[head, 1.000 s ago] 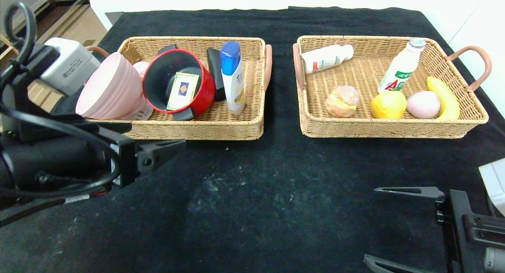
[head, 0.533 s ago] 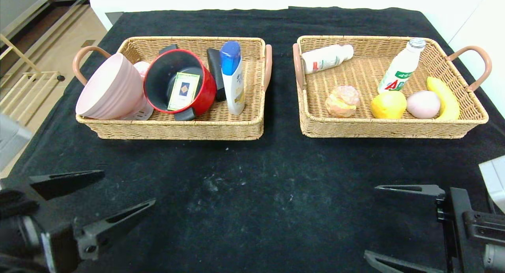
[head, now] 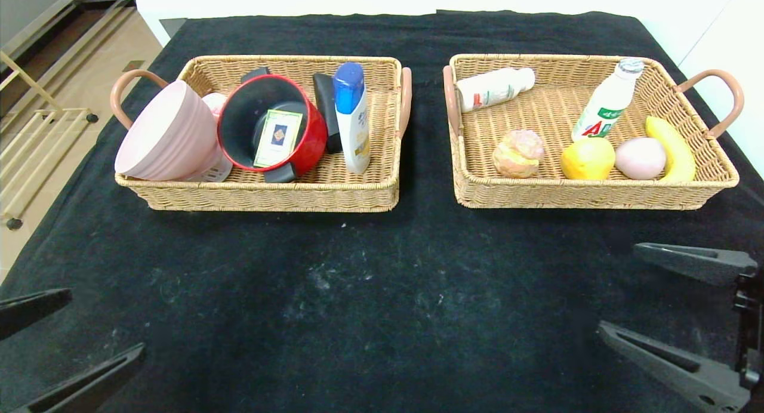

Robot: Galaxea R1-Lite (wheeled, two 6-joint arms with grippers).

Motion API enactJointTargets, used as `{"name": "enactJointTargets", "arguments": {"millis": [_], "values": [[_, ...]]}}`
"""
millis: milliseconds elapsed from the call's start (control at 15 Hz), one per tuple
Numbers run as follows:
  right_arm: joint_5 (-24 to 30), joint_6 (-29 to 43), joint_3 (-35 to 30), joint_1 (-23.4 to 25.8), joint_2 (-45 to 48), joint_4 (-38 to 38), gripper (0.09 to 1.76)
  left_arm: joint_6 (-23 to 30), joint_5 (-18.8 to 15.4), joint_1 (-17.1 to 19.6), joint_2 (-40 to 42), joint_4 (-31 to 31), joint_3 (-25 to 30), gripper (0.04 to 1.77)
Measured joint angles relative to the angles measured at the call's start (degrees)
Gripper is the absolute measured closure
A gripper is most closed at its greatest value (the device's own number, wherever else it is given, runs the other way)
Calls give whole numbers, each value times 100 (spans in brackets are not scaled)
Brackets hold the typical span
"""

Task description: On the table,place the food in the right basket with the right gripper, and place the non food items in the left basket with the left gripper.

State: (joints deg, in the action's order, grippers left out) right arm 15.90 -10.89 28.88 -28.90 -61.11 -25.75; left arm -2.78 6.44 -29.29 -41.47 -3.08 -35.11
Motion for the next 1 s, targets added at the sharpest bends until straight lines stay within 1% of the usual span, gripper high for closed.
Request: {"name": "enactJointTargets", "arguments": {"millis": [67,200,333,400,533,667,800,1000], "values": [[-88,23,67,71,205,351,14,-5,-7,151,145,-197,-35,10],[-313,50,249,221,742,1319,14,-11,-55,424,418,-741,-243,10],[-549,63,507,435,1436,2427,14,-5,-446,819,691,-1229,-627,10],[-636,66,708,589,1798,3155,14,-6,-625,1009,807,-1543,-850,10],[-719,85,1312,1191,2500,4680,14,-96,-844,1401,992,-2304,-1392,9],[-733,146,1841,1730,3138,5727,14,-176,-1145,1852,1163,-2770,-1825,9],[-755,268,2118,2066,3717,6331,14,-221,-1597,2378,1331,-2982,-2029,9],[-758,395,2175,2626,4226,6496,14,-344,-2522,3402,1675,-3310,-2192,9]]}}
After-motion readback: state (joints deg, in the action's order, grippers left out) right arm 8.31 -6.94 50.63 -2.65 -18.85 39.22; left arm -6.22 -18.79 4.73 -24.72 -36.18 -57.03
